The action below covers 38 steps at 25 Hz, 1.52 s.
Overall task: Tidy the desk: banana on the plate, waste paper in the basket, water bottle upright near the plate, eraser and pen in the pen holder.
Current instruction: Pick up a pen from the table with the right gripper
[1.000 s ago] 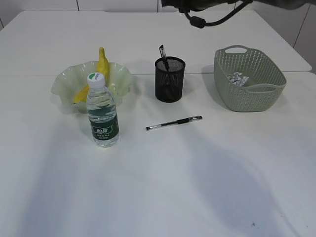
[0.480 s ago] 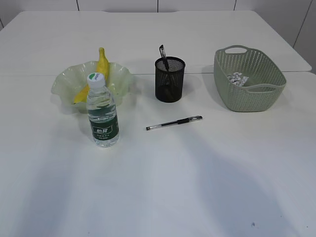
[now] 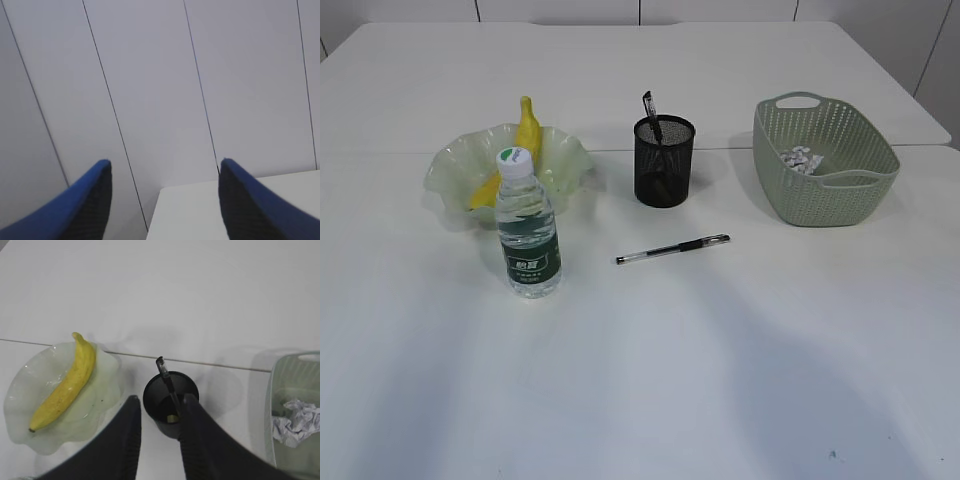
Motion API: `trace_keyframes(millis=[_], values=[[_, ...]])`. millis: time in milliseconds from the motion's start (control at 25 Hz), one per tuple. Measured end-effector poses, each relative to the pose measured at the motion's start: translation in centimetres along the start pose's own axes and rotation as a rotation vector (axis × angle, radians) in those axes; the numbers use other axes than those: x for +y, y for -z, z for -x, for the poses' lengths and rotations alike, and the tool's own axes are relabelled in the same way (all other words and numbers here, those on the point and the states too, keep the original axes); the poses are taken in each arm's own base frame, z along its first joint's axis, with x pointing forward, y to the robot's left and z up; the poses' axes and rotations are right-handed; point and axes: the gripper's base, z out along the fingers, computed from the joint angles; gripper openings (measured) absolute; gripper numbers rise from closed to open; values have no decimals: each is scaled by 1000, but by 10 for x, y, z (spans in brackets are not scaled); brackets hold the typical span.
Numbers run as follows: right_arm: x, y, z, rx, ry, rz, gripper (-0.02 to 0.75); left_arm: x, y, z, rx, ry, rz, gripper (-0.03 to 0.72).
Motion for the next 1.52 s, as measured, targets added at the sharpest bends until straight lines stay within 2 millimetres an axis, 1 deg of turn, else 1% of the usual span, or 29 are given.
trace_keyframes(millis=[160,600,920,1080,1240,1360,1520], values=[[2,7,-4,58,-27,19,202,0,0,0,2,14,-1,473],[0,11,-25,296,-68,-13,202,0,0,-1,7,43,-3,467],[-1,12,-28,328,-68,-19,202,0,0,-1,14,81,-4,466],[-1,12,-29,342,-161,-41,204,0,2,0,9,85,-3,466],[-6,13,-31,360,-279,-122,210,2,6,4,-4,88,-1,466],[-12,3,-37,374,-358,-208,212,2,7,4,-7,88,0,466],[-13,-17,-46,413,-429,-238,213,3,9,6,-14,89,1,466]])
